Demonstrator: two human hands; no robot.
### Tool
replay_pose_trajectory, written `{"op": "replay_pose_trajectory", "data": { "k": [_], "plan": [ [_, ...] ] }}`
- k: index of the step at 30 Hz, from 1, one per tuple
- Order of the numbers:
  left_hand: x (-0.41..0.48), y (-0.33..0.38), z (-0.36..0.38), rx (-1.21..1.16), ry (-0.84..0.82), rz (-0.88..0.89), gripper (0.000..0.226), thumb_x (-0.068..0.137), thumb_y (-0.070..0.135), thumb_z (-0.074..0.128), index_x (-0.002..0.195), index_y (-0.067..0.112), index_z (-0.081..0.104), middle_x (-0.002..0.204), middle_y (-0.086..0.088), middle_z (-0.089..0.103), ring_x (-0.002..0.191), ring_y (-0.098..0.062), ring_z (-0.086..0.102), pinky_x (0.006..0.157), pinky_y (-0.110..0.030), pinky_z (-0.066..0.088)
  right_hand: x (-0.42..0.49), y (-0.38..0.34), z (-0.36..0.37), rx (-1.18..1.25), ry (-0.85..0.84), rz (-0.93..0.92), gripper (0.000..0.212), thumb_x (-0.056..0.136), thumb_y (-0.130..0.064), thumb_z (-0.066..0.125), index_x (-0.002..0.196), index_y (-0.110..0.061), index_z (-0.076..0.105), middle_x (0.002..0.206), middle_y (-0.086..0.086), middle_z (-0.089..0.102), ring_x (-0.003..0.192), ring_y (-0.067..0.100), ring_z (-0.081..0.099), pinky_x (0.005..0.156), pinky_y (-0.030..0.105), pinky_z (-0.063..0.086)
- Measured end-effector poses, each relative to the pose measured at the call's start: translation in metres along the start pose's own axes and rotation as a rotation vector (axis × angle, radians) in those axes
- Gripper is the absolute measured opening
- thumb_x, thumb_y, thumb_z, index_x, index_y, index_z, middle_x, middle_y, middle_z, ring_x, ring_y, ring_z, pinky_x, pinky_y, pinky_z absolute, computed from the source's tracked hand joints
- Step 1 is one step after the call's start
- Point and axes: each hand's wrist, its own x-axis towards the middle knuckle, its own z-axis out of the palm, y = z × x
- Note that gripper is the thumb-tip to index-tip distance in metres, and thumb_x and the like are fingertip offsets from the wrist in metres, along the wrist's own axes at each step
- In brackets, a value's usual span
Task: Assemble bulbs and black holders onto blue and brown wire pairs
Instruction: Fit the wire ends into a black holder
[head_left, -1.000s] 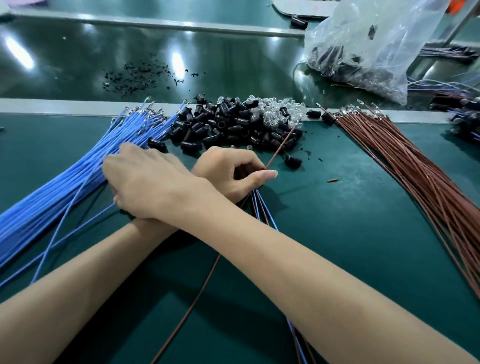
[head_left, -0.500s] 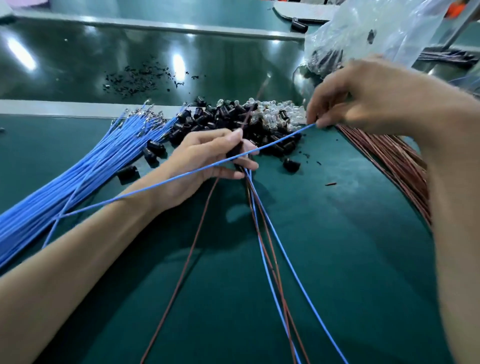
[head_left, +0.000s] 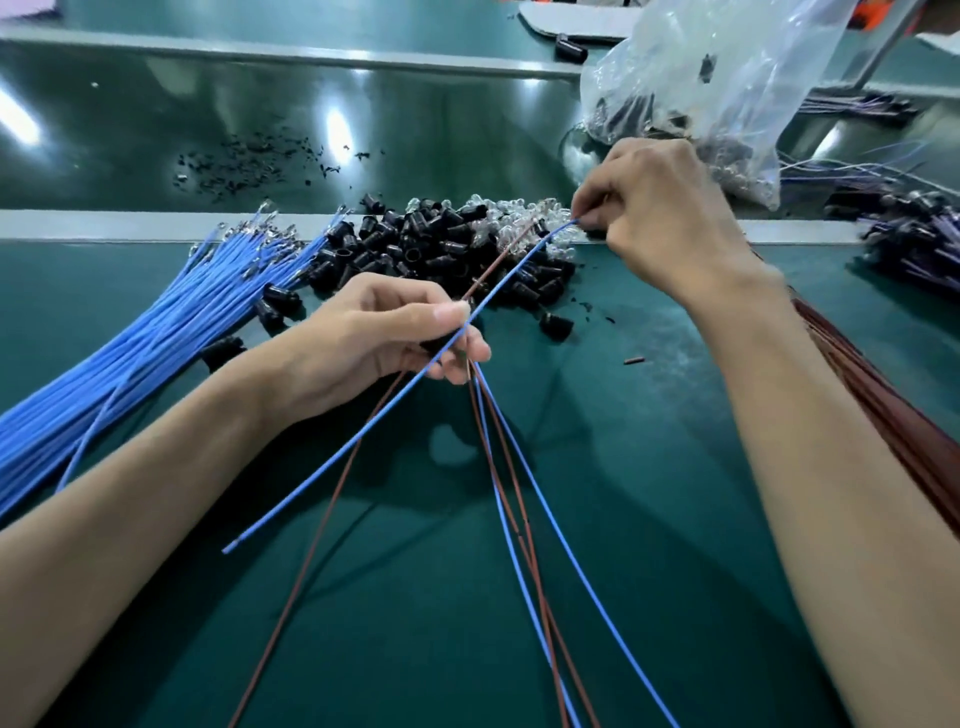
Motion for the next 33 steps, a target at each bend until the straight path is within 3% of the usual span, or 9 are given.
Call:
{"op": "replay_pose_trajectory", "data": {
  "k": [5, 8, 12, 16, 19, 21, 24, 29, 33],
  "plan": [
    [0.003, -0.002, 0.004, 0.035, 0.116, 0.003, 0.016, 0.071, 0.008, 0.067, 0.057, 0.014, 0.069, 0.065, -0.004, 0.069, 0.054, -0.009, 0.059, 0.054, -0.015, 0.046, -0.006, -0.019, 0.015, 0.081, 0.170, 0.022, 0.026, 0.090, -0.018, 0.065, 0.116, -0.016, 0.062, 0.111, 0.008, 0.058, 0.087, 0.023, 0.064, 0.087, 0.039, 0.051],
    [0.005, -0.002, 0.006, 0.010, 0.159, 0.030, 0.014, 0.070, 0.007, 0.074, 0.058, 0.013, 0.070, 0.067, -0.003, 0.069, 0.056, -0.008, 0.056, 0.056, -0.014, 0.046, -0.025, -0.044, 0.025, 0.249, 0.289, 0.113, 0.010, 0.090, -0.025, 0.062, 0.082, -0.020, 0.059, 0.077, -0.005, 0.059, 0.073, 0.020, 0.056, 0.069, 0.029, 0.041],
    [0.006, -0.003, 0.008, -0.066, 0.228, 0.066, 0.009, 0.069, 0.011, 0.072, 0.060, 0.012, 0.070, 0.066, -0.002, 0.068, 0.055, -0.008, 0.054, 0.058, -0.014, 0.046, -0.062, -0.064, 0.046, 0.552, 0.075, 0.187, 0.049, 0.093, -0.033, 0.058, 0.051, -0.008, 0.059, 0.042, 0.000, 0.050, 0.046, 0.019, 0.046, 0.050, 0.027, 0.036],
    [0.005, -0.002, 0.008, -0.067, 0.216, 0.085, 0.015, 0.061, 0.012, 0.082, 0.060, 0.016, 0.068, 0.059, -0.001, 0.061, 0.057, -0.014, 0.054, 0.060, -0.020, 0.047, -0.074, -0.062, 0.044, 1.075, -0.301, 0.204, 0.050, 0.099, -0.036, 0.049, 0.062, -0.009, 0.071, 0.049, 0.004, 0.061, 0.037, 0.010, 0.047, 0.037, 0.013, 0.030],
    [0.007, -0.001, 0.009, -0.130, 0.282, 0.103, 0.012, 0.059, 0.021, 0.078, 0.061, 0.015, 0.069, 0.065, -0.001, 0.065, 0.057, -0.009, 0.057, 0.058, -0.017, 0.047, -0.072, -0.050, 0.042, 1.223, -0.569, 0.125, 0.050, 0.094, -0.047, 0.044, 0.076, -0.011, 0.072, 0.060, 0.008, 0.064, 0.041, 0.011, 0.047, 0.038, 0.015, 0.031],
    [0.009, -0.004, 0.008, -0.137, 0.330, 0.099, 0.013, 0.063, 0.017, 0.080, 0.066, 0.011, 0.068, 0.073, -0.003, 0.069, 0.060, -0.008, 0.060, 0.058, -0.016, 0.048, -0.074, -0.044, 0.043, 1.220, -0.624, 0.020, 0.035, 0.089, -0.039, 0.052, 0.078, -0.013, 0.072, 0.063, 0.004, 0.065, 0.045, 0.008, 0.047, 0.041, 0.014, 0.033],
    [0.010, -0.006, 0.009, -0.091, 0.330, 0.088, 0.020, 0.064, 0.025, 0.076, 0.074, 0.010, 0.069, 0.077, 0.001, 0.072, 0.065, -0.006, 0.061, 0.065, -0.017, 0.049, -0.078, -0.039, 0.046, 1.215, -0.562, -0.049, 0.016, 0.087, -0.021, 0.062, 0.074, -0.017, 0.071, 0.059, -0.002, 0.063, 0.045, 0.004, 0.046, 0.043, 0.010, 0.035],
    [0.010, -0.007, 0.009, -0.051, 0.353, 0.104, 0.027, 0.070, 0.029, 0.067, 0.086, 0.007, 0.063, 0.079, 0.003, 0.072, 0.069, -0.006, 0.063, 0.070, -0.018, 0.052, -0.073, -0.032, 0.051, 1.616, -0.200, 0.110, 0.006, 0.084, -0.013, 0.063, 0.084, -0.010, 0.069, 0.065, -0.002, 0.067, 0.053, 0.003, 0.056, 0.051, 0.011, 0.045],
    [0.011, -0.010, 0.014, 0.137, 0.405, 0.143, 0.022, 0.070, 0.019, 0.067, 0.087, 0.005, 0.065, 0.076, 0.003, 0.073, 0.070, -0.007, 0.066, 0.070, -0.016, 0.053, -0.068, -0.030, 0.055, 1.610, 0.053, 0.201, 0.016, 0.090, 0.005, 0.056, 0.089, -0.009, 0.066, 0.075, -0.002, 0.068, 0.064, 0.006, 0.062, 0.065, 0.013, 0.050]
  ]
}}
